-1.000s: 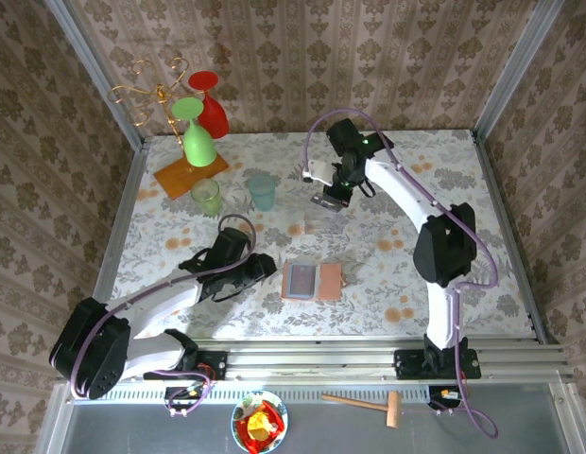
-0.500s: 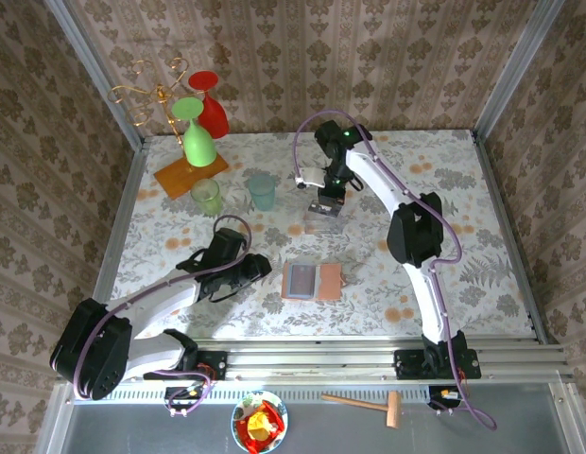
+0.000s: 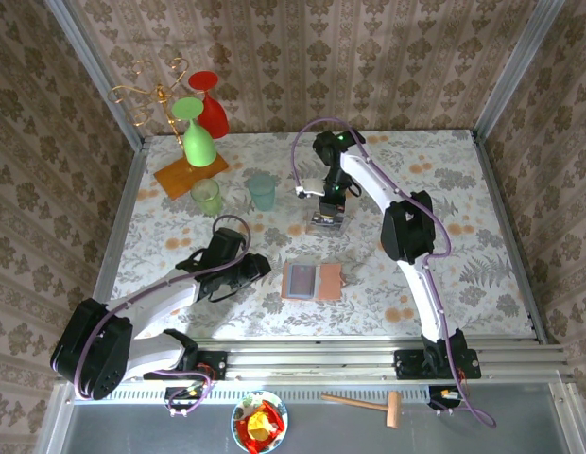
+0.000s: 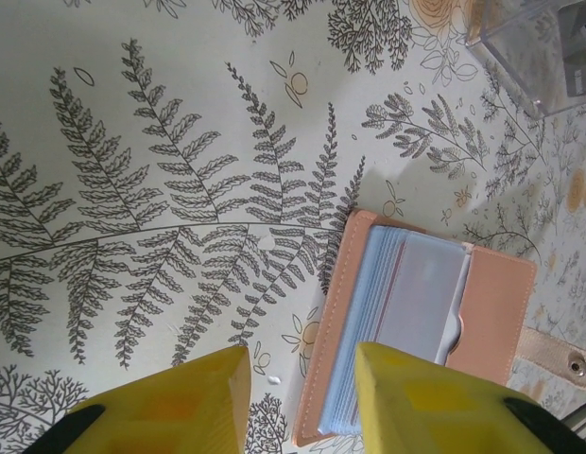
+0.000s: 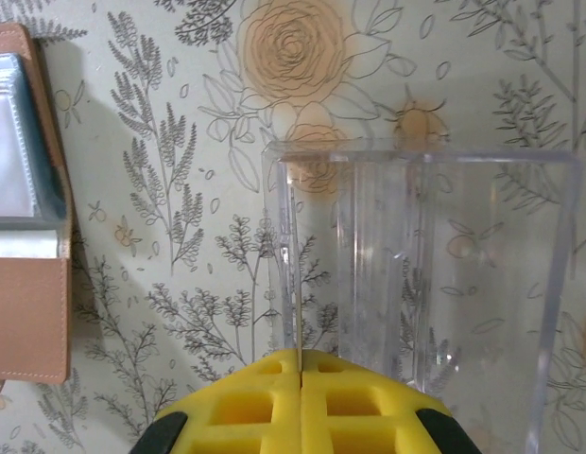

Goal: Take the credit cards out of the card holder

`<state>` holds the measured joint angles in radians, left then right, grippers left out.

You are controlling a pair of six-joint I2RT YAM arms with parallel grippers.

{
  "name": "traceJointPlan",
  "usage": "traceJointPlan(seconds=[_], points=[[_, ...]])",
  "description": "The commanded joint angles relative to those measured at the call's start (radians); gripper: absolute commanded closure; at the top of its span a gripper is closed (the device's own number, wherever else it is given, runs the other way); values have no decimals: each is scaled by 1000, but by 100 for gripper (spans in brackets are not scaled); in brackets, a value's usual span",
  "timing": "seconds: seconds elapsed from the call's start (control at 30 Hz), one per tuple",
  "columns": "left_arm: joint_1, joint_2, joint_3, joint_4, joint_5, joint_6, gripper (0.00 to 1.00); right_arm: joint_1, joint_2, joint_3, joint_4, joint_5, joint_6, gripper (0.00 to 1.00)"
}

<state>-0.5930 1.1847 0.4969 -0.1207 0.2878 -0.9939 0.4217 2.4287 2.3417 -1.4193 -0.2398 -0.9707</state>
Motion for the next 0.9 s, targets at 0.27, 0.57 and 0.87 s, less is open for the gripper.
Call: traceJointPlan(seconds=[0.27, 0.57, 0.87], points=[[9, -11, -20, -10, 1, 17, 65, 12, 62, 29, -67, -54, -29, 100], [11, -1, -15, -10, 4, 20, 65, 17, 82, 42, -84, -80, -33, 96], [11, 5, -11, -5, 7, 20, 65, 16, 52, 62, -60, -79, -3, 76]])
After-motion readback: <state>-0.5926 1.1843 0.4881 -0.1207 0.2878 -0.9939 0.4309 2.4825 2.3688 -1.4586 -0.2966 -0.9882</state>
